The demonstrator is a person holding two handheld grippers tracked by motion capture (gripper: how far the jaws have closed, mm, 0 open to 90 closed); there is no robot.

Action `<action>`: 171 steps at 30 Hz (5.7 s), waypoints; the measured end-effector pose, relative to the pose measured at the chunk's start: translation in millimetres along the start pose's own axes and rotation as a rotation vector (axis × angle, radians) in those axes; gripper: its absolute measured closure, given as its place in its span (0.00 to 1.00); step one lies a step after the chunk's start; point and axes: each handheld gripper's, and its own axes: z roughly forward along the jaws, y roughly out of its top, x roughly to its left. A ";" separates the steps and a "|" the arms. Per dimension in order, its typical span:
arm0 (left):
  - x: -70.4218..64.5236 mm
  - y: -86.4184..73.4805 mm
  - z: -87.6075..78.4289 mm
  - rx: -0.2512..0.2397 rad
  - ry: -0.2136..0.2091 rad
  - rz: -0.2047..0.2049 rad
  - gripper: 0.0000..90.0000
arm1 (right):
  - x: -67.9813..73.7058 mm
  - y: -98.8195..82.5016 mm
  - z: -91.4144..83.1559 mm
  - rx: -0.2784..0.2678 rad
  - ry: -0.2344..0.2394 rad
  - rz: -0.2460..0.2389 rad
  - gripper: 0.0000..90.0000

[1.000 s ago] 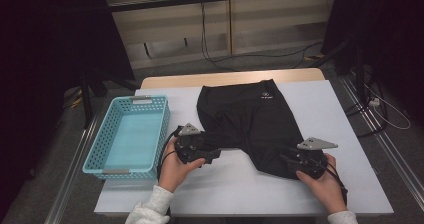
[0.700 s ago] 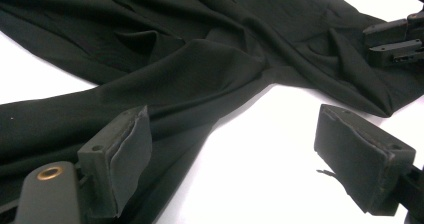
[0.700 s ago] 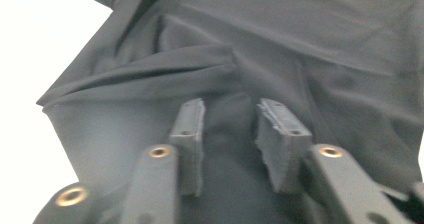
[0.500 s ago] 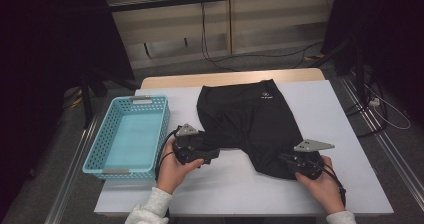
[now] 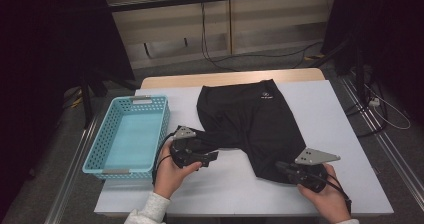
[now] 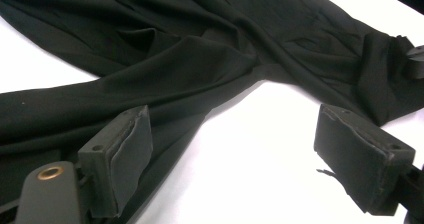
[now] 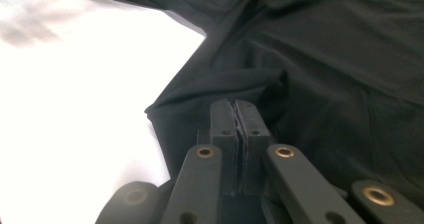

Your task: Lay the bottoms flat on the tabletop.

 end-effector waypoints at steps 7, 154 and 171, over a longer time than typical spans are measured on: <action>2.0 2.4 -3.1 -0.019 0.007 0.005 0.18 | 9.8 -6.8 -5.3 0.013 0.017 -0.009 0.93; 11.2 15.5 5.1 -0.035 -0.017 -0.018 0.18 | -59.0 -36.0 -31.5 0.110 -0.240 0.276 1.00; 9.8 15.0 6.5 -0.019 -0.019 -0.015 0.18 | -69.1 -32.8 -41.5 0.058 -0.281 0.276 0.78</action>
